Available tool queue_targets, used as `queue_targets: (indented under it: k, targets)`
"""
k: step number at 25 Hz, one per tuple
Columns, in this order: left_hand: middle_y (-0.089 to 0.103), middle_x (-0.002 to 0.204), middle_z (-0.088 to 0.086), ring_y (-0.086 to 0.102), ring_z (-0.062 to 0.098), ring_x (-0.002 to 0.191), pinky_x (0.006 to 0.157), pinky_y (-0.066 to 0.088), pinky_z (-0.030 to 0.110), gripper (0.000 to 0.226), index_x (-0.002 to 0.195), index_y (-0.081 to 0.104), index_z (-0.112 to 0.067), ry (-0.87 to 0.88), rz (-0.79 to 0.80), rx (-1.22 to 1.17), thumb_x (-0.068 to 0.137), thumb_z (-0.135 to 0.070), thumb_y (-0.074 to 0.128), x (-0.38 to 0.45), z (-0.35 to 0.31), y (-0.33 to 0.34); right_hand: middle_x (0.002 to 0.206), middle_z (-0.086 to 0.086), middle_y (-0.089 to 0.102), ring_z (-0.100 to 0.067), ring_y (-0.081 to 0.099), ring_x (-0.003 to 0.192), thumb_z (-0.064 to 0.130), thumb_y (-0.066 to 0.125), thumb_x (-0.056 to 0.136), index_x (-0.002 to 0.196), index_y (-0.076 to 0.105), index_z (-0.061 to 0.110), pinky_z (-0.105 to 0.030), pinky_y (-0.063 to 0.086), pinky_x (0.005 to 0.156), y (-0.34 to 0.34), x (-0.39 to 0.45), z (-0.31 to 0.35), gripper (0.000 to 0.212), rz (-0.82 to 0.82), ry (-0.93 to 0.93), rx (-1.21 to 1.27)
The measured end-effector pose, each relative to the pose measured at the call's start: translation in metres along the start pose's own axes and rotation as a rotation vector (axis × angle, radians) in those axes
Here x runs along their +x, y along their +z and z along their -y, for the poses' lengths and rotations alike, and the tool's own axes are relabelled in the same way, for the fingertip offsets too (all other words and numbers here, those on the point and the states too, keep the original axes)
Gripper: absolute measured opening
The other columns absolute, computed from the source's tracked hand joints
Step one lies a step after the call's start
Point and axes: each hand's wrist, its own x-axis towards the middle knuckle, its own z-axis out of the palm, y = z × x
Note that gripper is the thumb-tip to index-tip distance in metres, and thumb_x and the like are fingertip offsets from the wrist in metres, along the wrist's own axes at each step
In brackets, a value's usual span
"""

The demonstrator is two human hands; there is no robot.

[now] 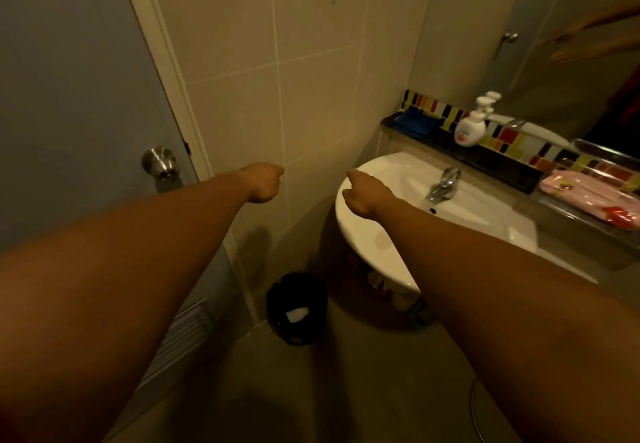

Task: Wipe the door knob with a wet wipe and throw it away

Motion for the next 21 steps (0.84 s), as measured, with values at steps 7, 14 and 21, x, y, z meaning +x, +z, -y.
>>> queue_targets:
  k: [7, 14, 21]
  targets:
    - [0.025, 0.161, 0.012, 0.027, 0.03, 0.147, 0.12, 0.021, 0.037, 0.05, 0.153, 0.026, -0.008, 0.111, -0.091, 0.031, 0.104, -0.019, 0.031, 0.017, -0.118, -0.052, 0.159, -0.013, 0.028, -0.032, 0.032, 0.143, 0.013, 0.045, 0.097, 0.152, 0.025, 0.011, -0.041, 0.031, 0.114, -0.095, -0.032, -0.083, 0.059, -0.16, 0.105, -0.008]
    - [0.04, 0.152, 0.017, 0.041, 0.032, 0.138, 0.113, 0.032, 0.039, 0.045, 0.147, 0.038, -0.007, 0.257, -0.129, 0.027, 0.103, -0.018, 0.032, 0.051, -0.27, -0.061, 0.143, -0.019, 0.049, -0.034, 0.05, 0.128, 0.007, 0.05, 0.093, 0.142, 0.041, 0.009, -0.04, 0.041, 0.104, -0.18, -0.063, -0.196, 0.049, -0.251, 0.215, 0.034]
    - [0.046, 0.146, 0.018, 0.047, 0.034, 0.131, 0.108, 0.037, 0.04, 0.043, 0.143, 0.043, -0.008, 0.414, -0.103, 0.03, 0.103, -0.021, 0.034, 0.093, -0.404, -0.041, 0.143, -0.017, 0.049, -0.034, 0.05, 0.127, 0.006, 0.054, 0.09, 0.144, 0.039, 0.011, -0.043, 0.043, 0.103, -0.211, -0.097, -0.318, 0.056, -0.305, 0.34, 0.076]
